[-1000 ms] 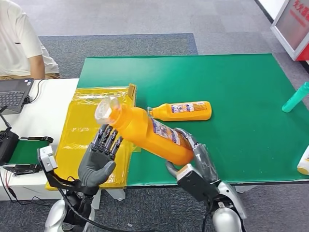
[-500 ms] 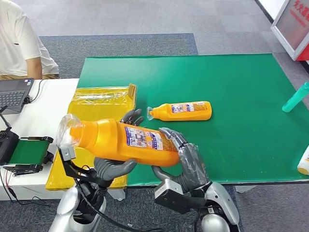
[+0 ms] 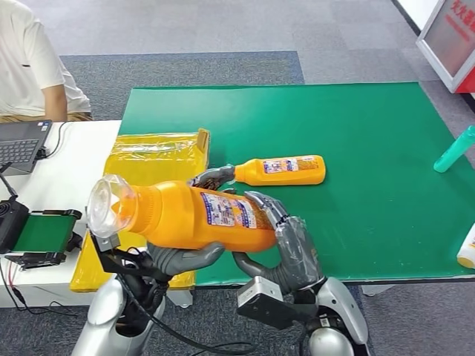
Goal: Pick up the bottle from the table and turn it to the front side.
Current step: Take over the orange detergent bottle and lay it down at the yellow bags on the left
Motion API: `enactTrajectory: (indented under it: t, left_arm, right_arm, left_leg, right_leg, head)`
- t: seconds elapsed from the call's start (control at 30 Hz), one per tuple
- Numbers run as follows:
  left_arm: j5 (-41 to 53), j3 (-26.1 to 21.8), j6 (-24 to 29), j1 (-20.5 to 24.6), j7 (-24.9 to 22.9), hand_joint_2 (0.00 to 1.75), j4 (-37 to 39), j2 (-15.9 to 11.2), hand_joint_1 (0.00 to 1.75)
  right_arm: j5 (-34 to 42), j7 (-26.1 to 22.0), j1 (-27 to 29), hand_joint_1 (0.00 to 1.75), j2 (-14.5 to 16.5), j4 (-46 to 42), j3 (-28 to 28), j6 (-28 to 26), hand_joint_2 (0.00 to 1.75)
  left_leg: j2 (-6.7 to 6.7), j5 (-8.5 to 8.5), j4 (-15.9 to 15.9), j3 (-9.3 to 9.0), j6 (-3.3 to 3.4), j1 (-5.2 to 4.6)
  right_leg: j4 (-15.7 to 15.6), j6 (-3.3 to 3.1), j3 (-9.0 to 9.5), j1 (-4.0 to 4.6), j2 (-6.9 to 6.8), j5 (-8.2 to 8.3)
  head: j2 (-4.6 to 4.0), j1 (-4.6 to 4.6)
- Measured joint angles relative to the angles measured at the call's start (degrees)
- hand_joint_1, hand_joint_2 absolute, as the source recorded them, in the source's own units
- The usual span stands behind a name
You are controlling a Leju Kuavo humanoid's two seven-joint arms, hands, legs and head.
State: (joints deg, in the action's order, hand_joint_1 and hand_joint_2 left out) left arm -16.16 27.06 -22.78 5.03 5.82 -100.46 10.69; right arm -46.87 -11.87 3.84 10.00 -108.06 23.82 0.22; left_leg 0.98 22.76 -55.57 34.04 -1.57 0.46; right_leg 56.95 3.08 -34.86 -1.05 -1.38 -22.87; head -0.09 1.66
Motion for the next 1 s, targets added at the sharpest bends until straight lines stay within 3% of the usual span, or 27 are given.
enactTrajectory:
  t: [0.5,0.8,0.83,0.93,0.97,1.0]
  left_arm:
    - [4.9,1.7,0.2,1.7,1.1,1.75,-0.5,-0.7,1.75]
    - [15.3,5.2,5.9,1.2,2.9,1.75,-0.5,-0.6,1.75]
    - [16.1,5.4,6.2,1.1,3.2,1.75,-0.5,-0.6,1.75]
    - [18.7,5.6,7.3,0.3,4.4,1.75,-0.5,-0.6,1.75]
    - [19.8,5.6,7.7,-0.2,5.0,1.75,-0.6,-0.6,1.75]
    - [20.7,5.5,8.2,-0.7,5.6,1.75,-0.9,-0.6,1.75]
  right_arm:
    - [3.6,0.9,-0.5,1.75,-0.1,0.8,-0.8,0.4,1.75]
    - [5.3,0.7,1.2,1.75,-0.1,0.6,-3.7,2.1,1.75]
    - [5.5,0.7,1.4,1.58,-0.1,0.6,-3.9,2.2,1.75]
    - [6.1,0.9,1.8,0.46,-0.1,0.6,-4.3,2.3,1.75]
    - [6.4,1.2,2.0,0.21,-0.1,0.6,-4.4,2.3,1.75]
    - [6.8,1.6,2.3,0.15,0.0,0.6,-4.7,2.4,1.75]
  left_leg:
    - [0.00,0.00,0.0,0.00,0.00,0.00]
    - [0.00,0.01,0.0,0.01,0.00,-0.01]
    - [0.00,0.01,0.0,0.01,0.00,-0.01]
    - [0.00,0.01,0.0,0.01,0.00,0.00]
    - [0.00,0.01,0.0,0.01,0.00,0.00]
    - [0.00,0.02,0.0,0.02,0.00,0.00]
  right_leg:
    - [0.0,0.00,-0.02,0.00,0.00,0.00]
    - [0.0,0.00,-0.03,-0.01,0.00,-0.01]
    - [0.0,0.00,-0.02,-0.01,0.00,-0.01]
    - [0.0,0.00,-0.02,0.00,0.00,-0.01]
    - [0.0,0.00,-0.02,0.00,0.00,-0.01]
    - [0.0,0.00,-0.01,0.00,0.00,-0.01]
  head:
    - [0.00,0.00]
    - [0.01,0.00]
    - [0.01,0.00]
    - [0.01,0.00]
    - [0.01,0.00]
    - [0.01,0.00]
